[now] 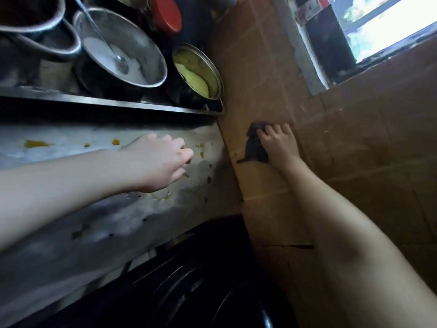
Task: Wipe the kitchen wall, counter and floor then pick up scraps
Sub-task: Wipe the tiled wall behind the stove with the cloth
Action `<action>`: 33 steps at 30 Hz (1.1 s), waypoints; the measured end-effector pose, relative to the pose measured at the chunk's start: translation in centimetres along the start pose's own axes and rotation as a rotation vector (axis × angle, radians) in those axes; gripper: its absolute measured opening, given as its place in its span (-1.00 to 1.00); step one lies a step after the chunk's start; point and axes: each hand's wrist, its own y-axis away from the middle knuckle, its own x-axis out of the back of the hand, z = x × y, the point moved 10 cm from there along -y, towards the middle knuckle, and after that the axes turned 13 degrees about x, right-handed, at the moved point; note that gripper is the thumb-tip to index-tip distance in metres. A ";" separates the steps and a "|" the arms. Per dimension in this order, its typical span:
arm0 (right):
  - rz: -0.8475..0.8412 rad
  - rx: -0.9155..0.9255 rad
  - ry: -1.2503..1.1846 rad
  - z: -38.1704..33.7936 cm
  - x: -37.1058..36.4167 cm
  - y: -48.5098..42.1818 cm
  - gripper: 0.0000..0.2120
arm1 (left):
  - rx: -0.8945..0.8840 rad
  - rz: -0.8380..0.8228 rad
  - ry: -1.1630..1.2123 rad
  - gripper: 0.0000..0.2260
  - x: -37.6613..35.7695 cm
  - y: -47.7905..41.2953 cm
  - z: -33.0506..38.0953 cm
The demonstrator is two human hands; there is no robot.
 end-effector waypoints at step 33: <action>-0.006 0.074 0.099 -4.7 -4.1 0.9 -0.66 | 0.002 -0.085 -0.006 -0.73 -2.5 -2.7 -2.5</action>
